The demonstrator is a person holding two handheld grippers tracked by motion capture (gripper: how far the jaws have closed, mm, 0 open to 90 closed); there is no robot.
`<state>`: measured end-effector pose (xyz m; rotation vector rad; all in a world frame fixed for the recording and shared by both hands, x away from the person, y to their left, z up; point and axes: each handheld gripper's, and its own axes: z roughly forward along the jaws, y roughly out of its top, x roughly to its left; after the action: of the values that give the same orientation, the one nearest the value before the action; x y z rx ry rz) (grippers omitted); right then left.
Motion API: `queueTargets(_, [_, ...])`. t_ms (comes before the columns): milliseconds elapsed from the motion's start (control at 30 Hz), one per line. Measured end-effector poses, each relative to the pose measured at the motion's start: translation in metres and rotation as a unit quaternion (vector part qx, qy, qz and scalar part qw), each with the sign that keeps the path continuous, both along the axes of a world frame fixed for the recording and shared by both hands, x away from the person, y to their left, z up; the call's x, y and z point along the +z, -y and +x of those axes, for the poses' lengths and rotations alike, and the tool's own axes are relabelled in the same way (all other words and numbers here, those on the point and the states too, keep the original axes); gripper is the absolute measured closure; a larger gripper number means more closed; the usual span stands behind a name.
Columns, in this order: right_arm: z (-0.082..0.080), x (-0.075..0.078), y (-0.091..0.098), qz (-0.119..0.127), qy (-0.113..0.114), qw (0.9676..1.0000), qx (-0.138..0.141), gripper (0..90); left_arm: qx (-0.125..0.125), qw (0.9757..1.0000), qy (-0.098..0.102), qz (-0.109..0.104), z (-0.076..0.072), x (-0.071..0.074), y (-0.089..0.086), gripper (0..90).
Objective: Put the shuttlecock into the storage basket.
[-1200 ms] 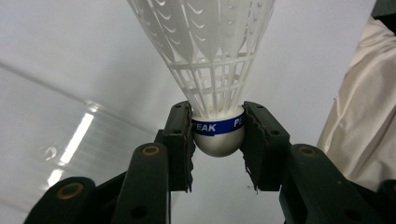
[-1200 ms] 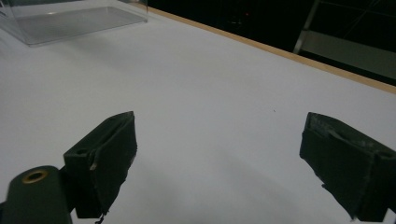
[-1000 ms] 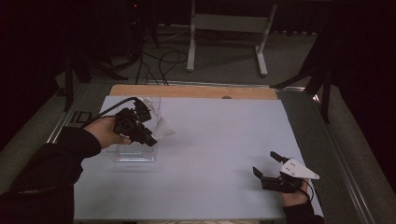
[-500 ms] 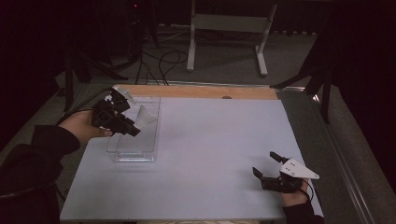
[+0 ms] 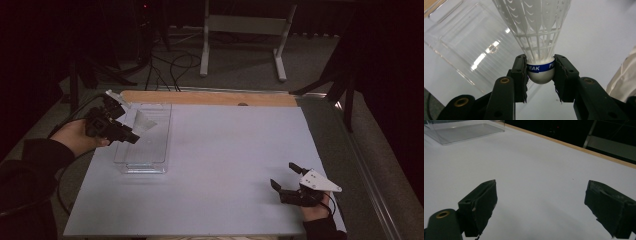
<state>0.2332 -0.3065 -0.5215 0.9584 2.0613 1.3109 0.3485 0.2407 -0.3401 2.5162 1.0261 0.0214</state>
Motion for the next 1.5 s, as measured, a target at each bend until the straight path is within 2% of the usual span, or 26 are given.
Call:
queueTargets(67, [0.000,0.000,0.000,-0.001,0.000,1.0000,0.000,11.3,0.015,0.9999,-0.004,-0.003,0.001,-0.003,-0.004,65.5])
queueTargets(367, [0.000,0.000,0.000,-0.001,0.000,1.0000,0.001,11.3,0.041,0.9991,0.002,-0.007,-0.001,-0.022,-0.014,65.5])
queueTargets(467, [0.000,0.000,0.000,-0.002,-0.001,1.0000,0.001,11.3,0.062,0.9980,-0.006,-0.009,0.000,-0.029,-0.018,65.5])
queueTargets(700, [0.000,-0.001,0.000,-0.003,-0.002,1.0000,0.004,11.3,0.075,0.9971,-0.010,0.005,0.000,-0.047,-0.023,65.4])
queueTargets(833, [0.000,0.000,0.000,-0.004,-0.001,1.0000,0.002,11.3,0.083,0.9965,-0.007,0.000,0.001,-0.055,-0.028,65.4])
queueTargets(1067, [0.000,-0.001,0.000,-0.004,-0.002,1.0000,0.004,11.3,0.079,0.9968,0.000,0.007,0.000,-0.069,-0.032,65.4])
queueTargets(1133, [0.000,-0.001,0.000,-0.005,-0.003,1.0000,0.004,11.3,0.072,0.9974,0.005,0.007,-0.001,-0.073,-0.033,65.4])
queueTargets(1267, [0.000,-0.001,0.000,-0.004,-0.003,1.0000,0.004,11.3,0.073,0.9973,-0.007,0.004,0.000,-0.081,-0.037,65.4])
queueTargets(1500, [0.001,-0.001,-0.001,-0.005,-0.005,1.0000,0.003,11.3,0.070,0.9970,0.002,0.031,0.000,-0.087,-0.040,65.4])
